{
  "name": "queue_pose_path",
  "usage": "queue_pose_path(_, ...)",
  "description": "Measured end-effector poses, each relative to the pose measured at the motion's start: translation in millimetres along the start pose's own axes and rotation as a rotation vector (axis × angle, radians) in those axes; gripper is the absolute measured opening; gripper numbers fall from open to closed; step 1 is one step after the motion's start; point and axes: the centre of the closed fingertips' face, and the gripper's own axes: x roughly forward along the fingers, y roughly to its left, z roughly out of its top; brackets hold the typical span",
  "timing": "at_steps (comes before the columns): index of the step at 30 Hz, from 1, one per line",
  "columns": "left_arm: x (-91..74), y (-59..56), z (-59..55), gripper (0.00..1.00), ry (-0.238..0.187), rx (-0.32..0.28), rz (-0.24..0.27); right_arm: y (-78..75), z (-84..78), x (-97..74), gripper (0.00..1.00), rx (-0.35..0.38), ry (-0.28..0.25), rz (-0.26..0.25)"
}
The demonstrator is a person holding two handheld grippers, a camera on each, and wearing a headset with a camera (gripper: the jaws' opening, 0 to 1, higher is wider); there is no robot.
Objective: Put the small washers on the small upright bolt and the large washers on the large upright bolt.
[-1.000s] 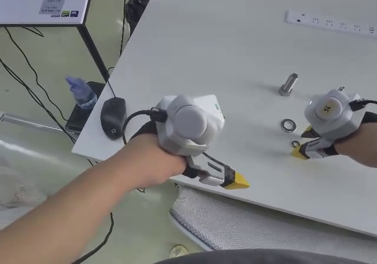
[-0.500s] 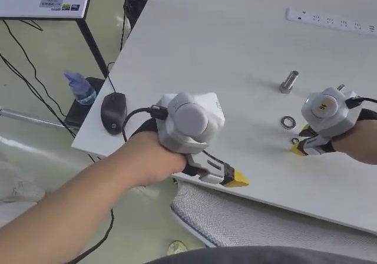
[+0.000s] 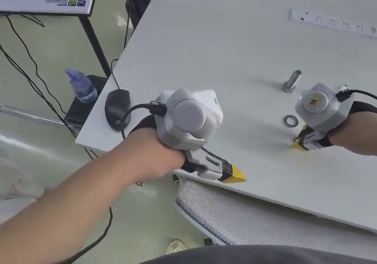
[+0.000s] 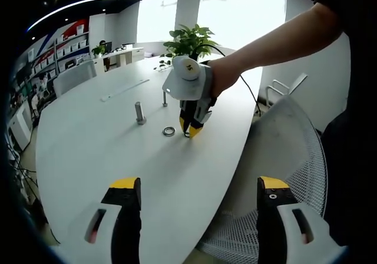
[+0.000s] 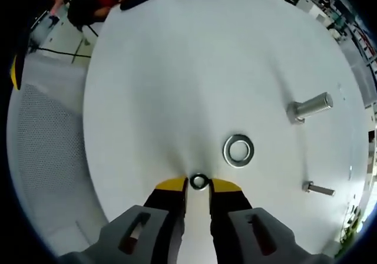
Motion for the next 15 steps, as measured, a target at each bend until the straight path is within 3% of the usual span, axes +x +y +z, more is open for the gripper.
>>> queue_pose_path(12,-4.8,-2.7,-3.6,0.78,0.010,-0.010,0.010,2.4,-1.2,-0.5,0.16,-0.136,0.025,0.032)
queue_pose_path(15,-4.2,-3.8,-3.7,0.78,0.010,-0.013,0.011,1.4,-1.3,-0.7,0.15,-0.125,0.023,0.032)
